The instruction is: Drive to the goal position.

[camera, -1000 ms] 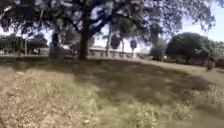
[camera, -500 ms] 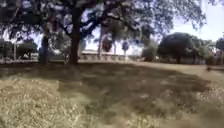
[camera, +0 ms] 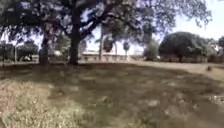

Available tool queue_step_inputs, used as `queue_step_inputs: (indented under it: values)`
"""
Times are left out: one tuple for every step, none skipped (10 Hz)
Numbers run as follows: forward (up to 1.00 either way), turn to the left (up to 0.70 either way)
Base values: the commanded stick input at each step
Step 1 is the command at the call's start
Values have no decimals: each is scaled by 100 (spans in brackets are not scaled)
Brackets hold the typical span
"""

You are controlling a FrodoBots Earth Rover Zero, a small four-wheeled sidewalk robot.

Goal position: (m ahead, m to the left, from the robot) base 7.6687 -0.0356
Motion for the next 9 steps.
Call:
queue_step_inputs:
  values:
    - [70,-35]
    - [70,-35]
    - [70,-35]
    - [70,-35]
    - [70,-35]
    - [70,-35]
    - [70,-35]
    - [70,-35]
    - [70,-35]
